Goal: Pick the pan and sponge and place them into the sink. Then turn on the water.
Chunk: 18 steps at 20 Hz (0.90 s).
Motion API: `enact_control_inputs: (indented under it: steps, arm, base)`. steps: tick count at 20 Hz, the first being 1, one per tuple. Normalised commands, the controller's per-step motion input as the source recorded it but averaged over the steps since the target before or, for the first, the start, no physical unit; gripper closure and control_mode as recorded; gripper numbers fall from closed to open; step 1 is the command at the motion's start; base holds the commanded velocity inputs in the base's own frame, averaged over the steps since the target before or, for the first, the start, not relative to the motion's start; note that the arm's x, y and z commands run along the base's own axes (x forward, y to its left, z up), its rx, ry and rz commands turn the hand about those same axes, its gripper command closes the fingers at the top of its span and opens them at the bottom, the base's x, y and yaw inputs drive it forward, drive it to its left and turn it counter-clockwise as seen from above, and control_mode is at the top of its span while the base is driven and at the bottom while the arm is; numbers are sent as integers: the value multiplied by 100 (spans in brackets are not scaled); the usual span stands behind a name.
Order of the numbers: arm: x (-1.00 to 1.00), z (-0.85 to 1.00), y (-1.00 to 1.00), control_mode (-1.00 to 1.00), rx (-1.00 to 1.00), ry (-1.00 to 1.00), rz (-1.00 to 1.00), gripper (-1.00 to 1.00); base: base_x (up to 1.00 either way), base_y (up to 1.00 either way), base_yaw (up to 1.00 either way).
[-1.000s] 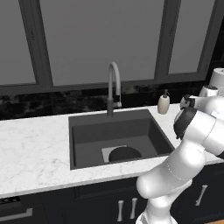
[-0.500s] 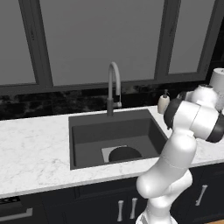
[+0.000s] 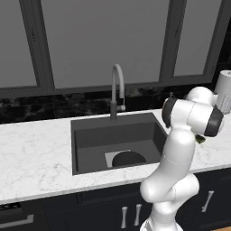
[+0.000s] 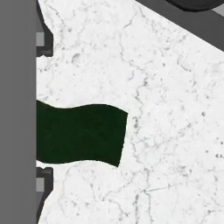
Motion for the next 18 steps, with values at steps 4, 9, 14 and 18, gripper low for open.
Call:
enact_control_inputs:
  steps: [4,9,14,18]
  arm:
    - [8,-25,-3,-100,0,0,3,-100]
    - [14,-19,-1,-100,0,0,3,-100]
    - [5,-21,-2,-100,0,0,5,-100]
    - [1,-27,-3,-100,0,0,6,-100]
  base:
    - [0,0,0]
    - [0,0,0]
    - [0,0,0]
    - [0,0,0]
